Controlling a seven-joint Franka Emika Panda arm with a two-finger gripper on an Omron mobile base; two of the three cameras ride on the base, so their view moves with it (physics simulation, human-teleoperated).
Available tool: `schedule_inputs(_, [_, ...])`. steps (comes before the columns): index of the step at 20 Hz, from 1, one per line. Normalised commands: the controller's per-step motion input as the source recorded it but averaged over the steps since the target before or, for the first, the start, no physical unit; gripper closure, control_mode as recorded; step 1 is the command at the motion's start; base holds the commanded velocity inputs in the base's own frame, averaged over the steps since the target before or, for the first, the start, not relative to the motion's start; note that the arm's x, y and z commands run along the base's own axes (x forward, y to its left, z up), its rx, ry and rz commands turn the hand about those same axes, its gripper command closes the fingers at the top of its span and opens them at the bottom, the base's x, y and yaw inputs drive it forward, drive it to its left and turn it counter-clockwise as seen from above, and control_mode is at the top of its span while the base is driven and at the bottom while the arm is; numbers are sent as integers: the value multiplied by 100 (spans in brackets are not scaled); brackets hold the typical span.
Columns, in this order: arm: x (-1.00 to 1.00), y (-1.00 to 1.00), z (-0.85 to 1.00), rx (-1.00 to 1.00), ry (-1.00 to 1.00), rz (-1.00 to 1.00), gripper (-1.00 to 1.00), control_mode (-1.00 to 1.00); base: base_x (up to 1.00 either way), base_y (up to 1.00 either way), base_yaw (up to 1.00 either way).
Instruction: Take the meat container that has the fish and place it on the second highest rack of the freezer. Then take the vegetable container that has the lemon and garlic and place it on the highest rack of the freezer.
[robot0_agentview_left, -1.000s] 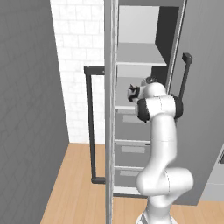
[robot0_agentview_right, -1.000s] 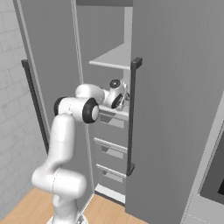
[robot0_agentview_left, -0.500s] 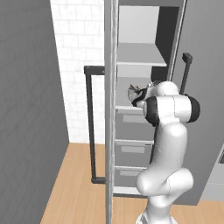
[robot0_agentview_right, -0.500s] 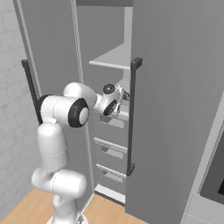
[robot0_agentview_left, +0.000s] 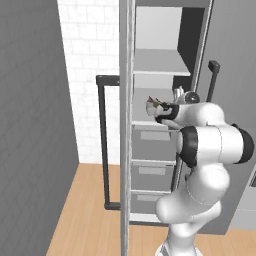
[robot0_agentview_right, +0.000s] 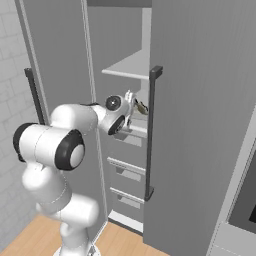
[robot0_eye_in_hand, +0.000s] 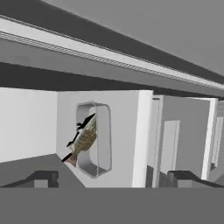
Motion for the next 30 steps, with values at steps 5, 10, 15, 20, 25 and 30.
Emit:
schedule_inputs(5, [-100,0,80,0,0,2,-100,-100,0,0,0])
schedule_inputs(10, [-100,0,58,-3,0,18,-100,-100,0,0,0])
schedule_inputs(15, [-100,0,22,-6,0,28,-100,-100,0,0,0])
schedule_inputs(20, [-99,6,5,-11,2,35,-100,-100,0,0,0])
schedule_inputs(25, [-77,34,0,-12,8,28,-100,-100,0,0,0])
schedule_inputs(30, [-46,42,0,-14,10,29,-100,-100,0,0,0])
